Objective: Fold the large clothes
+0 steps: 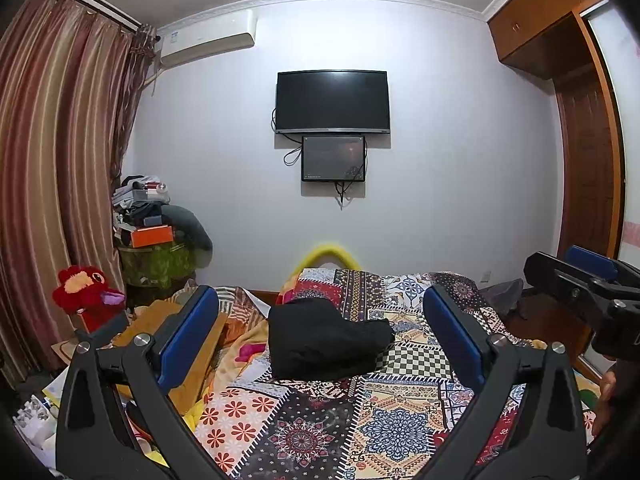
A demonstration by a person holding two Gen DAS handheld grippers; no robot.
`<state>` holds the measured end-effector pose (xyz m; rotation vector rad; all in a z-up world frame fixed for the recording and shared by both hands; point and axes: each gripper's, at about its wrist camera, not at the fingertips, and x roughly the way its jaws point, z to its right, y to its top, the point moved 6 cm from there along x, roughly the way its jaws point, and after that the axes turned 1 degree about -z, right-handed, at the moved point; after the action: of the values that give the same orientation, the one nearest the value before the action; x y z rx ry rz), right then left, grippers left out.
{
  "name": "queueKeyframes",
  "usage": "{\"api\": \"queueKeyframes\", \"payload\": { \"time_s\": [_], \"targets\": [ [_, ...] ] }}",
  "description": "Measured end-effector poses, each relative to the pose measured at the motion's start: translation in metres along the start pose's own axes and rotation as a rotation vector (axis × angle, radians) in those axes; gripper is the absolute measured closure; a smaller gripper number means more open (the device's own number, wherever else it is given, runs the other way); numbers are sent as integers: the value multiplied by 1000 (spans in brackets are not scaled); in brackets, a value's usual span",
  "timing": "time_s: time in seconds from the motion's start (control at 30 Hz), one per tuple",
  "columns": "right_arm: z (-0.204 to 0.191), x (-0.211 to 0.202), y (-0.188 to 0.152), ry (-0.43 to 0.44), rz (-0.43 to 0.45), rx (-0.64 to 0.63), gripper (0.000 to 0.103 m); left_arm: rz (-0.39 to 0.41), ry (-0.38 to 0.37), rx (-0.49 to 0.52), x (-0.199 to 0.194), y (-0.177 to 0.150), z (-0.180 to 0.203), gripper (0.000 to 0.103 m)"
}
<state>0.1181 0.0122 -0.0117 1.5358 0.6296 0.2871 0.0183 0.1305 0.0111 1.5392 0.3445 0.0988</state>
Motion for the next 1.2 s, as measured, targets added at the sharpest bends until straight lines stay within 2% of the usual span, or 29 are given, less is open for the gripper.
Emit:
{"api": "queueKeyframes", "payload": {
  "time_s": [0.5, 0.83, 1.2],
  "targets": [
    [1, 0, -1, -9, -10, 0, 1, -9, -15, -17, 3, -2, -2, 0],
    [0, 0, -1, -15, -11, -6, 1, -31, -62, -18, 5, -3, 0, 0],
    [0, 2, -3, -21, -15, -1, 1, -35, -67, -20, 5, -4, 1, 0]
  ]
}}
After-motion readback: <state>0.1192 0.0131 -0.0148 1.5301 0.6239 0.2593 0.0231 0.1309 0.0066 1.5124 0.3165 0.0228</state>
